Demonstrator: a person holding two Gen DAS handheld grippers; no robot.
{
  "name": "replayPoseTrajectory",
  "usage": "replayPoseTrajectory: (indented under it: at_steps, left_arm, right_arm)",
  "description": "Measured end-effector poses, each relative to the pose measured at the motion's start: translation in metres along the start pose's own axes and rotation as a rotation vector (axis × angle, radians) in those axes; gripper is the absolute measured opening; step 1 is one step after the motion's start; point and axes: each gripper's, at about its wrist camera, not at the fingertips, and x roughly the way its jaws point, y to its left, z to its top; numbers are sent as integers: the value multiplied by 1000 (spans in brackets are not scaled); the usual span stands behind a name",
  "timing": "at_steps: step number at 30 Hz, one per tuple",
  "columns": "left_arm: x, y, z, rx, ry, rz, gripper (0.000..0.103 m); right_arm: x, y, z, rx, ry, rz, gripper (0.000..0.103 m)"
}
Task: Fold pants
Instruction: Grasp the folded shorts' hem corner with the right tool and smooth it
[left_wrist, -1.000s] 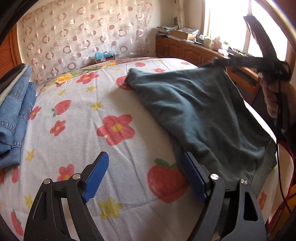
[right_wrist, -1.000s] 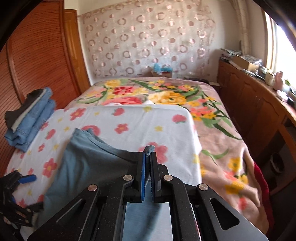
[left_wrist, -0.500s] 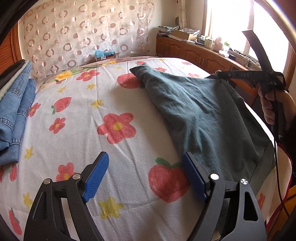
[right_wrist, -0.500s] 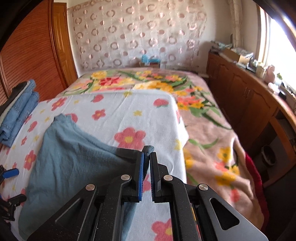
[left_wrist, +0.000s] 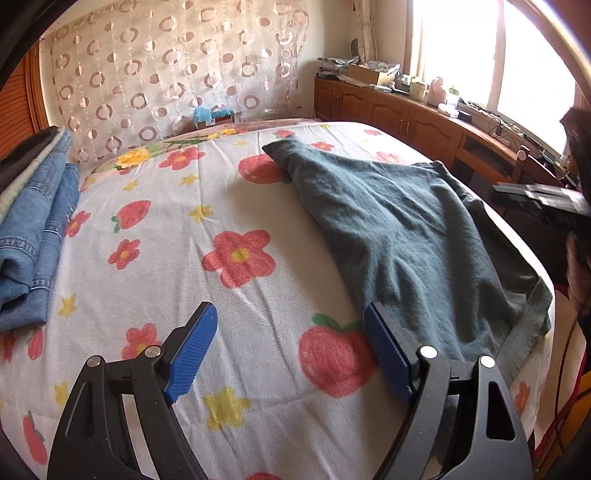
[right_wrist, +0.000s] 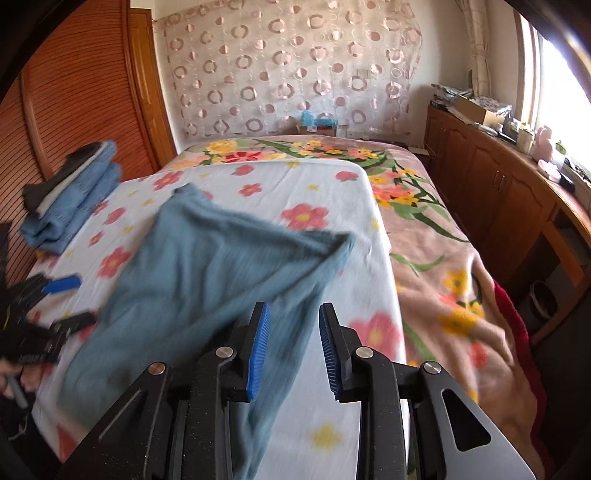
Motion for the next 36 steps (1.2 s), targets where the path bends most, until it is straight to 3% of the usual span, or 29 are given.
replayPoseTrajectory:
  at_steps: [11,25,26,29,36]
  left_arm:
    - [-43,-29,-13,50,-36,-91,83]
    - [-41,-47,-41,76,25,-138,83]
    - [-40,-47,-41,76,27,-138,83]
    - [-40,-47,-43,69,31,-137,83]
    - [-44,-48,-43,77,25,-125,83]
  right_arm:
    - [-54,-5,-62,79,7,50,29]
    - [-55,-3,-74,127,55,83,28]
    - [-56,-4,-73,124,53,87,20]
    - [-60,1,-77,124,43,108,12]
    - [-85,9,-78,87,31,131,7]
